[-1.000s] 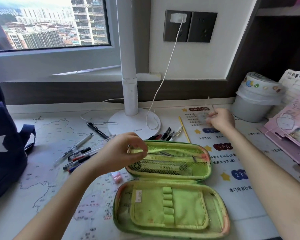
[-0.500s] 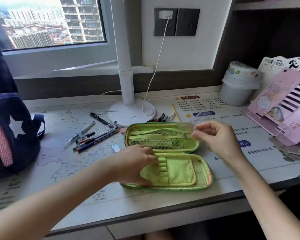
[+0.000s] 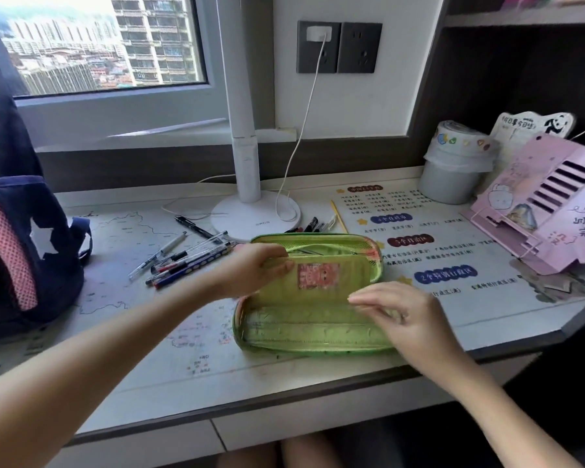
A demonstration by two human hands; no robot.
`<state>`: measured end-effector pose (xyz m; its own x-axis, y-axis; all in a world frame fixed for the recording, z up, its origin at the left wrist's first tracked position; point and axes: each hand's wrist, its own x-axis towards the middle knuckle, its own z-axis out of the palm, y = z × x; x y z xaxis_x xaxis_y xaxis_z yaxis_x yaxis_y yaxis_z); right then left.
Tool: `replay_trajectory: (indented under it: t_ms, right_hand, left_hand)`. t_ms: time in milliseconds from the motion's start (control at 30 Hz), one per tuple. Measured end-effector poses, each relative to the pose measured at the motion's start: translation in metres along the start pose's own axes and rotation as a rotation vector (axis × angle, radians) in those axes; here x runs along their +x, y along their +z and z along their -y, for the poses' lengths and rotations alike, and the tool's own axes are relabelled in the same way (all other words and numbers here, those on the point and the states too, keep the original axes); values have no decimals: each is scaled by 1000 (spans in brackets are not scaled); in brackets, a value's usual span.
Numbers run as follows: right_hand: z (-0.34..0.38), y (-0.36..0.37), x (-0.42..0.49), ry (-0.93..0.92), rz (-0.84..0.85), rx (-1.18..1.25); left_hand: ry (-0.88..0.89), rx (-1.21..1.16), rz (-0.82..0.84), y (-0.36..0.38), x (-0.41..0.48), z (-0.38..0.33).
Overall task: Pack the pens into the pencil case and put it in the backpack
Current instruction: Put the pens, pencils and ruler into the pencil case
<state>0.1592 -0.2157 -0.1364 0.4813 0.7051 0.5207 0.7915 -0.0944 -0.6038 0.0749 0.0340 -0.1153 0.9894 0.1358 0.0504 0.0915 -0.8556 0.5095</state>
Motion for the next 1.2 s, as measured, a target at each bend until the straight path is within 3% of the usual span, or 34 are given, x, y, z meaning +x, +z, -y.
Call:
replay_trajectory:
  t_ms: [100,167,333,733,867,967,1133,1200]
  right_hand:
    - [-11,26,8,-141,77,-371]
    - [-12,32,11,-128,152,-461]
    - [-7,20,17,52,431,-406]
    - [1,24,32,-69,632,-502]
    - [31,19,46,-126,428,-230]
    - [51,28,70,-172,251,-125]
    - [57,70,108,-127,214,-57]
    - [55,86,121,-116,217,-74]
  left_hand:
    - [-81,-65,7,-2,5,-1]
    - [-89,-93,10,-3,6,-3]
    - [-83,-99,10,-4,2,-4]
    - [-120,-238,40,-10,-15,4]
    - [-179,-364,39,-17,-29,17]
    - [-229,-403,-63,-25,-40,36]
    - [-520,140,-534,-41,-38,107]
    - [-527,258,-612,-49,-30,130]
